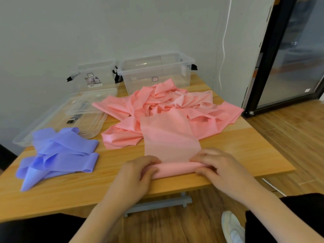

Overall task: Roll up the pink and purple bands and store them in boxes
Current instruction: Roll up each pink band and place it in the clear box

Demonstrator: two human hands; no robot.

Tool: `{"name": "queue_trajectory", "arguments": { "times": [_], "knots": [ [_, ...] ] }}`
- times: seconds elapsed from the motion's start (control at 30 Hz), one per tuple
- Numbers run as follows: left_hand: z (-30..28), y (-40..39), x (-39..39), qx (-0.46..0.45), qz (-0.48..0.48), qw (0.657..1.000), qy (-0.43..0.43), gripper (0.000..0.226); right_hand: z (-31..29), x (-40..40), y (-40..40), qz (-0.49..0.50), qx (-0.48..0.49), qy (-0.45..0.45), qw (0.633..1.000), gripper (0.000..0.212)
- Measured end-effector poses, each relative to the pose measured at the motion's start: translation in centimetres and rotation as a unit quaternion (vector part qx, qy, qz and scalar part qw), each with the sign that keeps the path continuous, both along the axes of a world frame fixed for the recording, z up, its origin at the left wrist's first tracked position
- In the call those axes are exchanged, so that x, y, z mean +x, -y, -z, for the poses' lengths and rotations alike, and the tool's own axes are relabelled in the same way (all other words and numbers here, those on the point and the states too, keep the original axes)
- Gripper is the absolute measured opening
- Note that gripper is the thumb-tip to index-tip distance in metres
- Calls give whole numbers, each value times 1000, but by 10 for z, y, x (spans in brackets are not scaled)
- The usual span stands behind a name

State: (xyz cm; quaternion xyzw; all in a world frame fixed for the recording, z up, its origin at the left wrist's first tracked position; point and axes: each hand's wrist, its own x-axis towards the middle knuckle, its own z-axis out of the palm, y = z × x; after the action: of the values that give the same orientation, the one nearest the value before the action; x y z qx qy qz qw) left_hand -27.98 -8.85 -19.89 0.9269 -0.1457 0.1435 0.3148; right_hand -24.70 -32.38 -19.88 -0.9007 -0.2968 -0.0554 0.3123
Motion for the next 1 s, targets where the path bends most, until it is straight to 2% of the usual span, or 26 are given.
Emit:
{"name": "queue_trajectory", "arguments": {
  "times": [0.07, 0.2, 0.33, 0.4, 0.47, 0.5, 0.53, 0.57, 0.63, 0.67, 0.73, 0.8, 0.9, 1.0],
  "knots": [
    [0, 1, 4, -1, -4, 1000, 3, 28, 3, 2, -5, 23, 12, 6, 1000, 25],
    [5, -1, 5, 73, 13, 997, 10, 40, 5, 7, -14, 58, 19, 4, 998, 26],
    [1, 0, 7, 17, -23, 1000, -7, 13, 6, 7, -14, 61, -8, 22, 998, 34],
    [0, 0, 6, -10, -31, 999, -16, 23, 3, 7, -12, 31, -8, 1, 999, 40],
    [1, -2, 4, 30, -26, 999, 3, 9, 0, 8, -11, 38, 2, 7, 999, 29],
    [1, -4, 2, 50, -20, 999, -4, 12, -1, 8, -11, 48, 7, 15, 999, 22],
    [2, -7, 1, 63, -8, 998, -4, 24, -1, 8, -11, 53, 13, 19, 998, 17],
    [3, -8, 1, 62, -5, 998, -5, 29, -1, 9, -12, 53, 18, 19, 998, 15],
    [2, -9, 3, 35, -19, 999, -10, 17, 1, 11, -14, 55, 32, 8, 998, 10],
    [3, -8, 4, 14, -31, 999, -5, 19, 2, 12, -15, 62, 39, 1, 997, 9],
    [4, -6, 3, -6, -43, 999, -2, 22, 3, 14, -16, 79, 44, 3, 996, 13],
    [6, -8, 3, 36, -32, 998, 26, 12, 3, 14, -15, 76, 39, 10, 996, 17],
    [9, -10, 2, 81, -10, 997, 19, 40, 3, 12, -11, 32, -5, -20, 999, 36],
    [5, -8, 4, 52, -20, 998, 6, 34, 0, 12, -12, 41, 8, -32, 999, 31]
  ]
}}
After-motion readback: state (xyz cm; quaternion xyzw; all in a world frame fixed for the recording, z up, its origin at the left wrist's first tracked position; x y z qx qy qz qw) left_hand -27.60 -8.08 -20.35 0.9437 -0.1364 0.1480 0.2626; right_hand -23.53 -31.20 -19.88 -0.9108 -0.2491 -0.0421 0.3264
